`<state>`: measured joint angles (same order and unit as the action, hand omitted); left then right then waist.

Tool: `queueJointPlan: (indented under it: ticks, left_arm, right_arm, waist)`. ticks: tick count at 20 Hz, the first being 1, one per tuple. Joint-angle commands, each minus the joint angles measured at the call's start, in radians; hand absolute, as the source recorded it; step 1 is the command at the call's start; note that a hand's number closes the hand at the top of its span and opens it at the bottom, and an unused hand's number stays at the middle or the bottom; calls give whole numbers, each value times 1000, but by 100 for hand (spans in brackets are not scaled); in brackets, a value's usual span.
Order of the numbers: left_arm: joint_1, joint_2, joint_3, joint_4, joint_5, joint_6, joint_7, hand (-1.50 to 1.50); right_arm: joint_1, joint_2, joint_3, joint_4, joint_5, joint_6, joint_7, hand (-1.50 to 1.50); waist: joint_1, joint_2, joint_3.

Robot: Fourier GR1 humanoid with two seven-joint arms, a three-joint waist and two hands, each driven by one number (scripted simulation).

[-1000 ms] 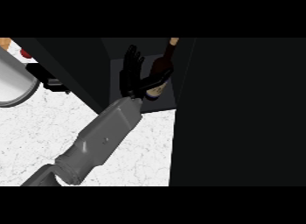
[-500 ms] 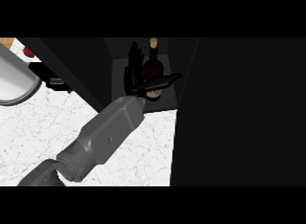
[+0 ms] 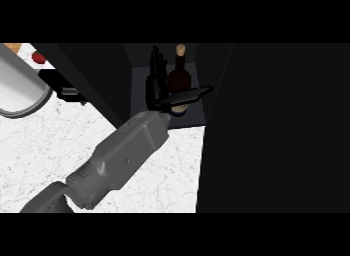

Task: Pick up the wine, place it into the cabinet and close the cabinet

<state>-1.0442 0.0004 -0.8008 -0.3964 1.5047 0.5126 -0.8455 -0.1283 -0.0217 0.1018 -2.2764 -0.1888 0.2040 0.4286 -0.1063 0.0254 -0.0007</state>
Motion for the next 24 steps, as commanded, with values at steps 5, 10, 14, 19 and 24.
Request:
queueJointPlan:
  ticks: [5, 10, 14, 19, 24]
  left_arm:
    - [49, 0, -40, -52, 41, -49, -45, -150]
    - [66, 0, -89, -135, 57, -41, -67, -150]
    - [75, 0, -132, -189, 40, 12, -50, -150]
    - [172, 0, -135, -244, -12, 13, -119, -150]
    - [216, 0, -91, -282, -107, 23, -85, -150]
  right_arm:
    - [63, -26, -20, -28, -28, 32, -9, -150]
    - [-4, -13, -9, -55, -28, -22, 74, -150]
    - [-13, -9, -19, -17, 9, -37, 59, -150]
    - [43, -16, -25, -117, -22, -47, 106, -150]
    - [26, -16, -29, -74, 21, -54, 80, -150]
  waist:
    - [11, -4, 1]
    - [38, -11, 0]
    - [66, -17, 0]
    - [81, -23, 0]
    - [99, -26, 1]
